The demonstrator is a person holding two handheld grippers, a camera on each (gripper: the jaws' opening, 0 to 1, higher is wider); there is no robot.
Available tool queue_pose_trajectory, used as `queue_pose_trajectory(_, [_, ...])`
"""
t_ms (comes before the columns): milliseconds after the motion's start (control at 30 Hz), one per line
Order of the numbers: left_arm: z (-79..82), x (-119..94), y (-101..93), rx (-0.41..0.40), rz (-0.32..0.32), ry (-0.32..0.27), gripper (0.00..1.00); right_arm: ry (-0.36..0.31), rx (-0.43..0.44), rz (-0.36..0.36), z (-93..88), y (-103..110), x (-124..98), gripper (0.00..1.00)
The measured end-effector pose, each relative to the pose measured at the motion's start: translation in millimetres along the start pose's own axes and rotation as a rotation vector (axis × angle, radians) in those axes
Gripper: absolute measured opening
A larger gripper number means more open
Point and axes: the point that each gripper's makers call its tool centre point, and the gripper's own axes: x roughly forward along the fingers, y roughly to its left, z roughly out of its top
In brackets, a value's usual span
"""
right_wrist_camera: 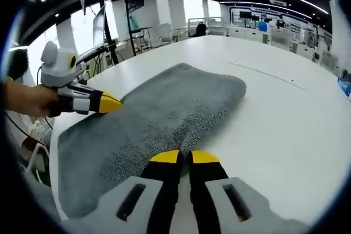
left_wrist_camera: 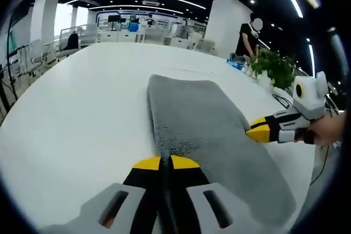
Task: Fold the towel on the table until its edges align and the towel forms a compact rectangular stack.
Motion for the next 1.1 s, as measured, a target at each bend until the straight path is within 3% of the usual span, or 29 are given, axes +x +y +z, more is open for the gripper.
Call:
queue_pose_trajectory(167, [-2.1, 11.0, -29.1, 0.028, -0.05, 0.01, 0.04, 0.012, 0.004, -0.021, -15.2, -18.1, -25.1, 0.04])
queue_pose_trajectory(333, [-8.3, 17.6, -68.5, 0.13, -0.094, 0.031, 0.04, 0.036, 0.004, -0.077, -32.5, -40.4, -51.7, 0.04])
queue_pose_trajectory(633, [-23.1, 19.5, -129.1, 0.165, -0.178, 0.04, 0.04, 0.056, 0.008, -0.145, -62.5, -68.7, -95.7, 0.04])
queue_pose_trajectory(800, [-25.1, 22.9, -148.4, 0.178, -0.201, 0.042, 0.04, 0.058, 0.02, -0.172, -72.7, -78.2, -110.7, 0.04])
queue_pose_trajectory(1100, [-23.6, 27.5, -161.3, 0.189, -0.229, 0.021, 0.04, 0.03, 0.04, -0.195, -81.1, -85.1, -121.1, 0.04])
